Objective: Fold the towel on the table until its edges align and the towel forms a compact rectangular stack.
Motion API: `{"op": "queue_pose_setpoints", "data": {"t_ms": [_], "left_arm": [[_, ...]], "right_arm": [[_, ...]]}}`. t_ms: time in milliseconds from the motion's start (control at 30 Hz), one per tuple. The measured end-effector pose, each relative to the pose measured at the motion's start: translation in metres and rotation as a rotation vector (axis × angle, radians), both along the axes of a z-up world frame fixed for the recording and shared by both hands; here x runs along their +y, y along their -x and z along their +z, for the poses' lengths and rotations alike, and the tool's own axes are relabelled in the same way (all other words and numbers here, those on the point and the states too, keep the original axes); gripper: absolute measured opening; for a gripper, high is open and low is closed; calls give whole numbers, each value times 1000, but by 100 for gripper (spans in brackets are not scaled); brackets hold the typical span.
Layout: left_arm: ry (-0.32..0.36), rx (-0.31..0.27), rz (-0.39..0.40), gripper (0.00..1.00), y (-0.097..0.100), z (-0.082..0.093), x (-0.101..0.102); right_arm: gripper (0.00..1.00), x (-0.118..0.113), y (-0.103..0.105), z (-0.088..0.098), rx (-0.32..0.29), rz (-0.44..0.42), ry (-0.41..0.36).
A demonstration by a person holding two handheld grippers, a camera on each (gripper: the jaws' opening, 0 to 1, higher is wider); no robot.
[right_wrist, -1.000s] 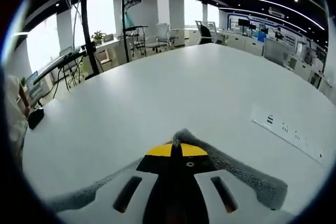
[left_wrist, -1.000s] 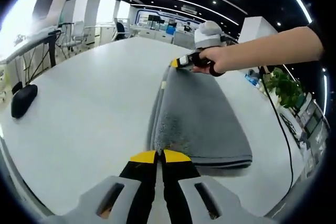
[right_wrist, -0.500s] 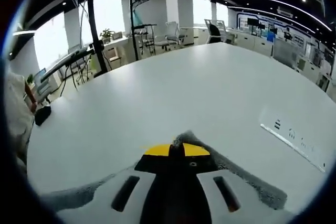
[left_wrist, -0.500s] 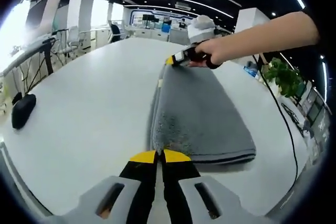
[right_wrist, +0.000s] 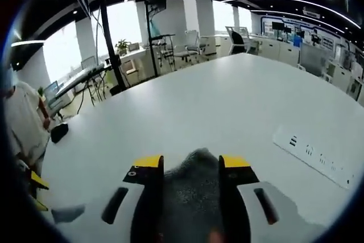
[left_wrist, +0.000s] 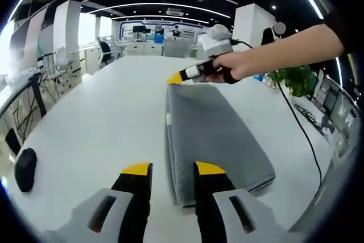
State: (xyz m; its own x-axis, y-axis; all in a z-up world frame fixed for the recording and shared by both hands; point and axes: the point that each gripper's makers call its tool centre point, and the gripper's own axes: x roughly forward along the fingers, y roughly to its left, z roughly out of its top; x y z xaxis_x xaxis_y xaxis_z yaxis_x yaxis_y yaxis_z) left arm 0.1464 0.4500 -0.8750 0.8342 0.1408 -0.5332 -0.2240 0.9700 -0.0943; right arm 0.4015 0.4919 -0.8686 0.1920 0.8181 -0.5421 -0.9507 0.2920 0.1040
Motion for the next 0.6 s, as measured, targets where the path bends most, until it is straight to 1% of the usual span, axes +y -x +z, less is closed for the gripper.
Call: {"op": "queue_pose_setpoints", "data": {"t_ms": [67, 100, 167, 267, 300, 333, 433, 467, 533, 600], "left_arm": [[-16, 6, -13, 35, -7, 2, 4], [-24, 11, -26, 35, -10, 3, 4], [-56, 32, -51, 36, -15, 5, 6], [-53, 20, -96, 39, -30, 10, 7], [-57, 21, -102, 40, -34, 11, 8], [-73, 22, -121, 40, -39, 13, 9], [-89, 20, -136, 42, -48, 16, 13], [-87, 19, -137, 42, -52, 17, 15], [-56, 5, -136, 44, -59, 19, 18], [-54, 1, -139, 46, -63, 20, 13]], "right_arm": [[38, -8, -3, 5, -1, -11, -4], [39, -12, -3, 7, 12, -21, -9], [39, -21, -1, 12, 81, -57, -59], [39, -46, -7, 11, 91, -82, -53], [39, -52, -8, 10, 101, -99, -55], [39, -57, -9, 10, 102, -103, -53], [40, -72, -11, 10, 103, -117, -47], [40, -79, -11, 9, 108, -127, -46], [41, -92, -14, 10, 126, -167, -65], [41, -104, -17, 6, 127, -183, -57]]}}
